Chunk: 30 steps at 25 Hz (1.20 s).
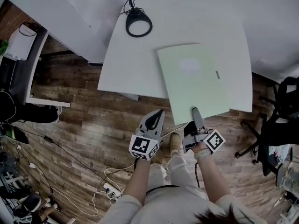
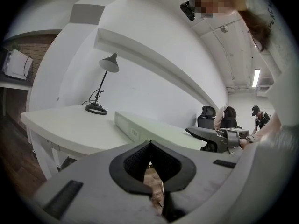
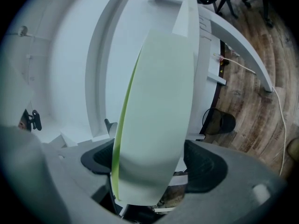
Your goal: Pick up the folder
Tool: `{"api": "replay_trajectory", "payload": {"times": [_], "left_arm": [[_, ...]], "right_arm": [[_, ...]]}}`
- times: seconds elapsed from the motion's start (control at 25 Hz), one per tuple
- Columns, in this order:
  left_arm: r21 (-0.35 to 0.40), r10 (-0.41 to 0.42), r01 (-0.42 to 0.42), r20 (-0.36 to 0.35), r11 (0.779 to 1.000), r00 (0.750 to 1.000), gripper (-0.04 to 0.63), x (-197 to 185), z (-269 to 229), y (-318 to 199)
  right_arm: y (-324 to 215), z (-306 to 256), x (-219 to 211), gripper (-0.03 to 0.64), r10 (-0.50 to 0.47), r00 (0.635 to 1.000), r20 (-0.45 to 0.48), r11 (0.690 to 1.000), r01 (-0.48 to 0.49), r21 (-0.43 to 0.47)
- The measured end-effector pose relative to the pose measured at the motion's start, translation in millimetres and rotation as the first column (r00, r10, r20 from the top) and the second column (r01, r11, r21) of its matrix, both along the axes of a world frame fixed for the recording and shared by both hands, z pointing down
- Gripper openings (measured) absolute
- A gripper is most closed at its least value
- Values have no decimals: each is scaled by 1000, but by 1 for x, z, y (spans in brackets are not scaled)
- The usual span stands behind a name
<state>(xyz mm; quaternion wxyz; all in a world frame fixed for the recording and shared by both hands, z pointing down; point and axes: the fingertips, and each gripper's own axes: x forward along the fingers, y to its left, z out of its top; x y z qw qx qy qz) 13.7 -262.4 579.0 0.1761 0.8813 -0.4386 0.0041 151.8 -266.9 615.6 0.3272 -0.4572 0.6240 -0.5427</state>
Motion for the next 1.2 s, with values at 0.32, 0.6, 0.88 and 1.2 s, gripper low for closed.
{"api": "replay_trajectory", "payload": {"times": [0.32, 0.6, 0.88, 1.2], "left_arm": [[-8, -6, 6, 7, 1000, 1000, -2, 4, 7, -3], [-24, -11, 11, 6, 1000, 1000, -3, 4, 13, 1], [-44, -12, 12, 7, 999, 1000, -2, 3, 20, 7], [-56, -25, 26, 8, 998, 1000, -2, -5, 26, 15]], "right_arm": [[-15, -10, -6, 421, -11, 999, 51, 999, 9, 45], [-27, -6, -4, 419, 10, 994, 109, 1000, -13, 25], [-31, -2, -3, 390, 24, 992, 124, 999, -27, 22], [-25, 3, -2, 307, 34, 989, 142, 999, -34, -2]]}}
